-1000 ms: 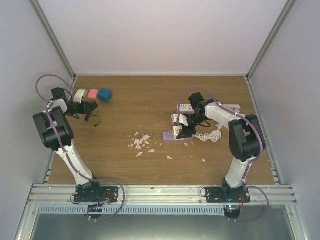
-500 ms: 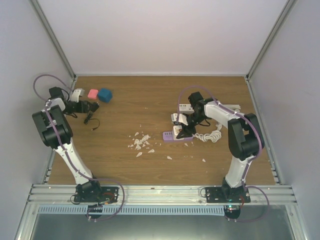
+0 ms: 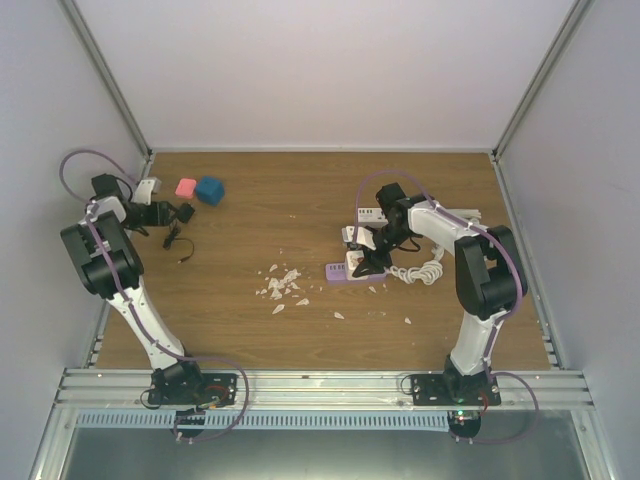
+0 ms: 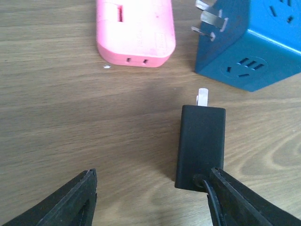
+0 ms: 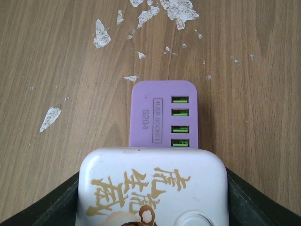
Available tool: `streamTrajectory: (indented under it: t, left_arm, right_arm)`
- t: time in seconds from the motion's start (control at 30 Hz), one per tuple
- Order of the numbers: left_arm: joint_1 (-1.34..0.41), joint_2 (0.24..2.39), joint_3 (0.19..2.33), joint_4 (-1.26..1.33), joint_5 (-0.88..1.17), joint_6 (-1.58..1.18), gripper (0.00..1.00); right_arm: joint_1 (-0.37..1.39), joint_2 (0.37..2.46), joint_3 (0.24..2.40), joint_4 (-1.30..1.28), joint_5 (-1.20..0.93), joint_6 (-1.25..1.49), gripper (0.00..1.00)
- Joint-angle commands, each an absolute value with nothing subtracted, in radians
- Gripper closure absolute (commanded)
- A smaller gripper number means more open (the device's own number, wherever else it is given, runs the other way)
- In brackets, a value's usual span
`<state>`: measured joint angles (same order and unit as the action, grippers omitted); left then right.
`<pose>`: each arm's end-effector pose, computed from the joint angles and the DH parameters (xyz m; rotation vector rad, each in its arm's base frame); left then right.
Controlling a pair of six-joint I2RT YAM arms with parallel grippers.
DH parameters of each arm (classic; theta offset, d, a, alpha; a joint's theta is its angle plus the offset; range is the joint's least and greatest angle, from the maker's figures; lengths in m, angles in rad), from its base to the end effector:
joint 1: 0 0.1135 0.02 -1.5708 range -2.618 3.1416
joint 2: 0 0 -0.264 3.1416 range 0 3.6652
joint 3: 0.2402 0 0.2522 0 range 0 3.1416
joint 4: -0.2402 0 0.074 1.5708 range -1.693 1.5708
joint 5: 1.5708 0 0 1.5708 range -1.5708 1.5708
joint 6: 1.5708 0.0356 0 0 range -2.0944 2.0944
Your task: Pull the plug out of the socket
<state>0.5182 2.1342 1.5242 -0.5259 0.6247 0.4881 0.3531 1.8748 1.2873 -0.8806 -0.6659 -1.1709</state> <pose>0.3921 0.1996 0.1522 0.1372 2.4392 -0.4298 0.3176 0.1405 0.1781 -1.8814 1.9027 0.7943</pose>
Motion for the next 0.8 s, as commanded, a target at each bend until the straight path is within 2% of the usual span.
streamTrajectory:
  t: [0.0, 0.23, 0.53, 0.77]
  left_arm:
    - [0.537, 2.135, 1.560, -0.502, 0.566, 0.456, 0.33]
    - [0.538, 2.169, 1.628, -0.539, 0.522, 0.445, 0.26]
    - [0.535, 2.177, 1.681, -0.575, 0.433, 0.453, 0.25]
    - [0.525, 2.054, 1.625, -0.523, 0.614, 0.506, 0.23]
  right_arm:
    - [0.327, 1.968, 1.244, -0.879, -0.400, -1.170, 0.48]
    - [0.334, 1.967, 1.244, -0.879, -0.405, -1.169, 0.48]
    - [0.339, 1.971, 1.251, -0.870, -0.414, -1.160, 0.48]
    - [0.357, 1.992, 1.290, -0.871, -0.450, -1.141, 0.49]
